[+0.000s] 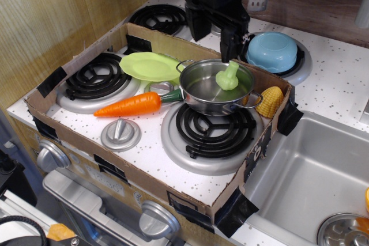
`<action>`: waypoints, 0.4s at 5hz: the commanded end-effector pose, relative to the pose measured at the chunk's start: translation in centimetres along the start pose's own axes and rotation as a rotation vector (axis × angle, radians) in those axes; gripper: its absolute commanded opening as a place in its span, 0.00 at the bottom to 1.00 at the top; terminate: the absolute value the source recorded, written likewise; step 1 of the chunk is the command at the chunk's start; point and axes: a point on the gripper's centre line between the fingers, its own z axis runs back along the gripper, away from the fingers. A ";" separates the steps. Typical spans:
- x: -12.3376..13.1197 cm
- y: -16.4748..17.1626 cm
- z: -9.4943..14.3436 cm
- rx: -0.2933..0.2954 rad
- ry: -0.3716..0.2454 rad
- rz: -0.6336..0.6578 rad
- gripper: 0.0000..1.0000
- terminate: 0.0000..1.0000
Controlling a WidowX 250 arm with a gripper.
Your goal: Take broccoli out of pan
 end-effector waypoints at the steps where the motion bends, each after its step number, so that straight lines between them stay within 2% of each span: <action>1: -0.1 -0.1 -1.5 0.015 -0.059 0.035 1.00 0.00; 2: -0.1 -0.3 -3.2 -0.034 -0.055 0.044 1.00 0.00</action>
